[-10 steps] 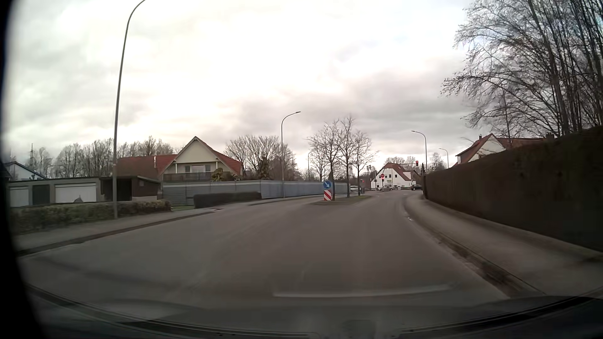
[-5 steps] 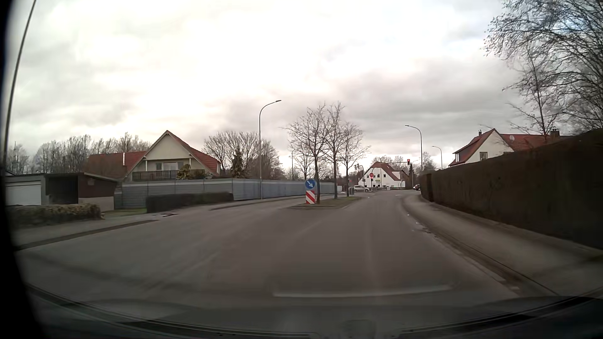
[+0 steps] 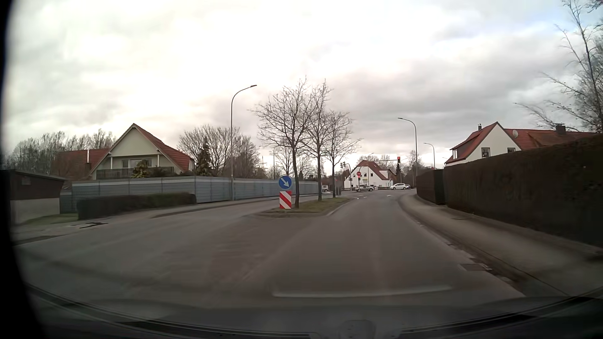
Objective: Follow the waypoints while adhering to traffic rules and regulations
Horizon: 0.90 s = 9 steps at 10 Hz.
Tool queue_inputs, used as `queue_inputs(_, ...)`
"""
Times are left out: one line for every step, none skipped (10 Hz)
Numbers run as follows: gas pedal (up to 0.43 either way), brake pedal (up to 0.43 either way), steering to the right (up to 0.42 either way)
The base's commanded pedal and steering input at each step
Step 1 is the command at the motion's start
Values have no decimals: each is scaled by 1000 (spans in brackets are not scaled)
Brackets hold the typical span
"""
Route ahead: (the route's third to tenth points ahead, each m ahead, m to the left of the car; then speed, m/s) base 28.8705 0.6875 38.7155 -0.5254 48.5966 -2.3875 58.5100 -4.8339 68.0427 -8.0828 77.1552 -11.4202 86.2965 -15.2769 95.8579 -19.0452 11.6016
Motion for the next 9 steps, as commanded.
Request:
queue_inputs(130, 0, 35)
queue_inputs(130, 0, 36)
queue_inputs(130, 0, 35)
queue_inputs(130, 0, 35)
queue_inputs(110, 0, 35)
queue_inputs(79, 0, 33)
queue_inputs(79, 0, 32)
queue_inputs(79, 0, 32)
queue_inputs(79, 0, 31)
